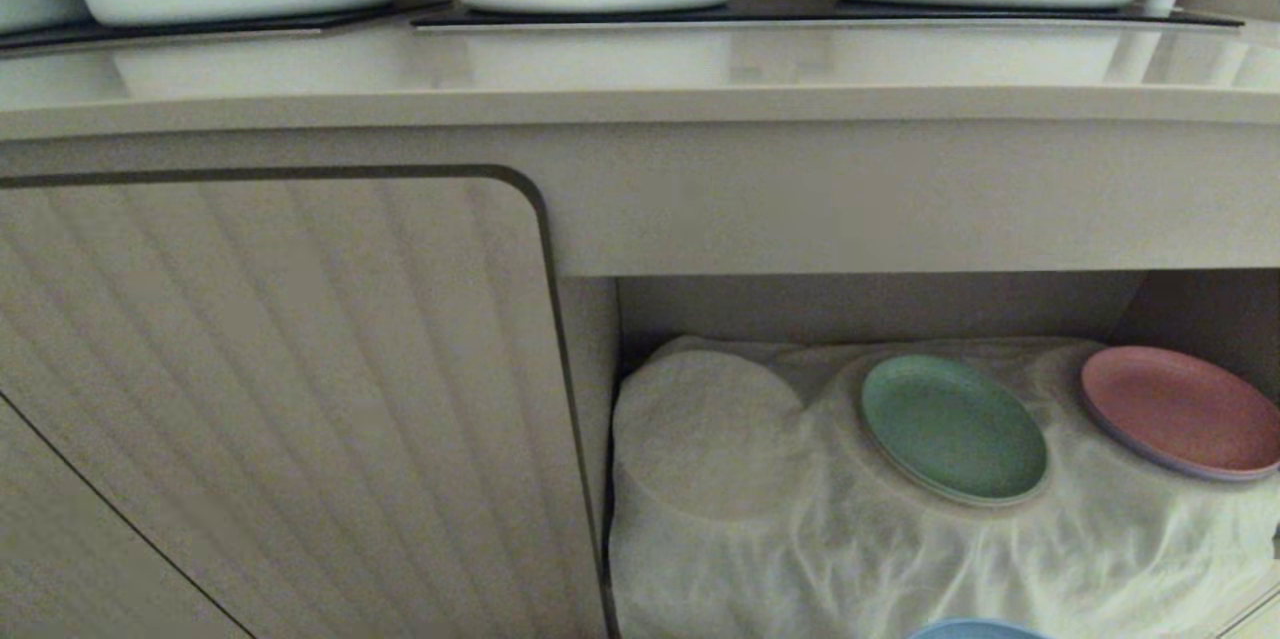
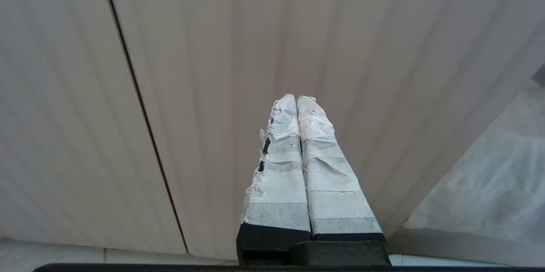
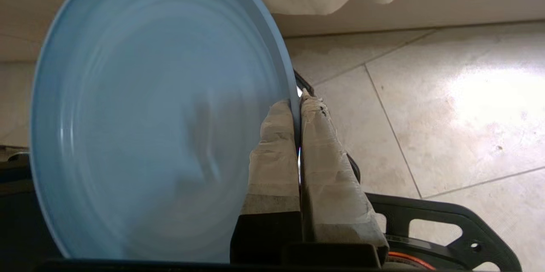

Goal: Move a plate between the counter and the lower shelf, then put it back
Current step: Put the plate

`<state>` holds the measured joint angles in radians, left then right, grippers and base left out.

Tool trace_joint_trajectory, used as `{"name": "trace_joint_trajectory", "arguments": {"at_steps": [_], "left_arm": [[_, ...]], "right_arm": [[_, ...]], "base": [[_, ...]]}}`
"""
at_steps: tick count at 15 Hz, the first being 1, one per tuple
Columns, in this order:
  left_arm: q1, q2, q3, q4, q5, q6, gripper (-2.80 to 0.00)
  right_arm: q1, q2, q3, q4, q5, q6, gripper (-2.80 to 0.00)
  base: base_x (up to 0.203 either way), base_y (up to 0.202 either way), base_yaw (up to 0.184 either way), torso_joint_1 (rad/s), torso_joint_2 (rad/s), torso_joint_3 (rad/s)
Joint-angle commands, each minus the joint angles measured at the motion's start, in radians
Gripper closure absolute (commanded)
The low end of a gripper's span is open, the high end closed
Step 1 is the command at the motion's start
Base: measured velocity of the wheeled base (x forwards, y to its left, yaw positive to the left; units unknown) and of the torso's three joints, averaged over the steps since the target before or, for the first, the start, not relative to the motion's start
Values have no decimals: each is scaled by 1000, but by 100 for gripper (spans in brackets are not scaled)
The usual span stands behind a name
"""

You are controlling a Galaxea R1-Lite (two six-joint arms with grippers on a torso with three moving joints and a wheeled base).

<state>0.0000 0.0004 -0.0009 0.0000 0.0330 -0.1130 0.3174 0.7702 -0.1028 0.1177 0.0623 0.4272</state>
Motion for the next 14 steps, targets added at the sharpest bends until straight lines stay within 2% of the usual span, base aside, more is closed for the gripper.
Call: {"name": "trace_joint_trajectory", "arguments": {"at_steps": [1, 10, 14], "left_arm": [[0, 0, 1, 0, 1, -1, 0], [0, 0, 0, 0, 1, -5, 0], [0, 0, 0, 0, 1, -5, 0]], "right_arm": [[0, 1, 0, 0, 1, 2, 0], [0, -3, -2, -1, 2, 2, 0], [0, -3, -2, -1, 1, 2, 0]], "base": [[0, 0, 0, 0, 0, 0], [0, 0, 0, 0, 0, 0], [-141, 0, -1, 1, 2, 3]]}}
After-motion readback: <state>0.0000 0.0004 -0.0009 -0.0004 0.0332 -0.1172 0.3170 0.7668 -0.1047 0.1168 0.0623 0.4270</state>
